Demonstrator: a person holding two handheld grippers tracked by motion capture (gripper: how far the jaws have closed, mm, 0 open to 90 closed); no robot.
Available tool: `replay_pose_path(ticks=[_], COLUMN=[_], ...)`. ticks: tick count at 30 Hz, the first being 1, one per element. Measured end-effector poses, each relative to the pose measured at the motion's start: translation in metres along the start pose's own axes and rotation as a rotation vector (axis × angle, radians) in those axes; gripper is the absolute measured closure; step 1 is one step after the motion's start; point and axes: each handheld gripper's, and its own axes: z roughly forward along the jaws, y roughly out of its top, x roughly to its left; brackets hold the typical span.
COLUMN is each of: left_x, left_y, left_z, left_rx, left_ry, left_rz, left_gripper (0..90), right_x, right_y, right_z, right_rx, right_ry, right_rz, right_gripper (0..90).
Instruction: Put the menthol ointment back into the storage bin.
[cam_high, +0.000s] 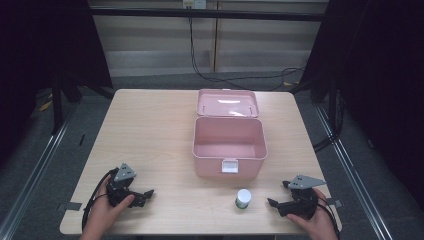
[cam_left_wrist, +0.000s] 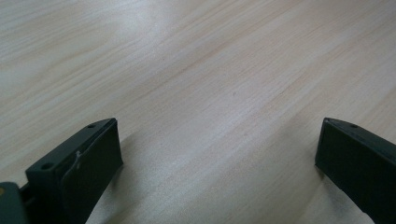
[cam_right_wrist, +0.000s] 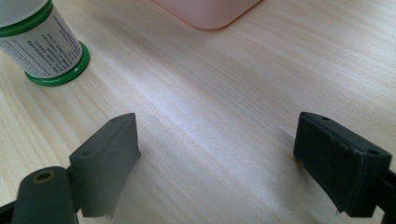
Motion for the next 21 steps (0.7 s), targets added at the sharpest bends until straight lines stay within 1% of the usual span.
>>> replay_pose_path(ticks=[14, 15, 16, 17, 18, 19, 20, 21], left_x=[0.000, 0.000, 0.000, 0.000, 0.000, 0.000, 0.000, 0.000], left_y=[0.000, 0.000, 0.000, 0.000, 0.000, 0.000, 0.000, 0.000], left_z=[0.000, 0.000, 0.000, 0.000, 0.000, 0.000, 0.000, 0.000], left_rx=[0.000, 0.000, -0.001, 0.000, 0.000, 0.000, -0.001, -0.001], left_ry=[0.000, 0.000, -0.001, 0.000, 0.000, 0.000, 0.000, -0.001], left_rz=[0.000, 0.000, -0.001, 0.000, 0.000, 0.000, -0.001, -0.001], left_gripper=[0.0, 0.0, 0.0, 0.0, 0.0, 0.0, 0.0, 0.0], right_x=[0.000, 0.001, 0.001, 0.002, 0.002, 0.003, 0.004, 0.004], right_y=[0.000, 0.002, 0.002, 0.006, 0.006, 0.009, 0.013, 0.013], right_z=[0.000, -0.001, -0.001, -0.002, -0.002, -0.003, -0.003, -0.003], right_rx=[0.000, 0.024, 0.024, 0.057, 0.057, 0.085, 0.128, 0.128], right_ry=[0.000, 0.002, 0.002, 0.004, 0.004, 0.011, 0.028, 0.028], right_rz=[-0.002, 0.002, 0.002, -0.004, -0.004, -0.010, -0.022, -0.022], right_gripper=[14.3, 15.3, 15.3, 17.0, 17.0, 18.1, 19.1, 19.1])
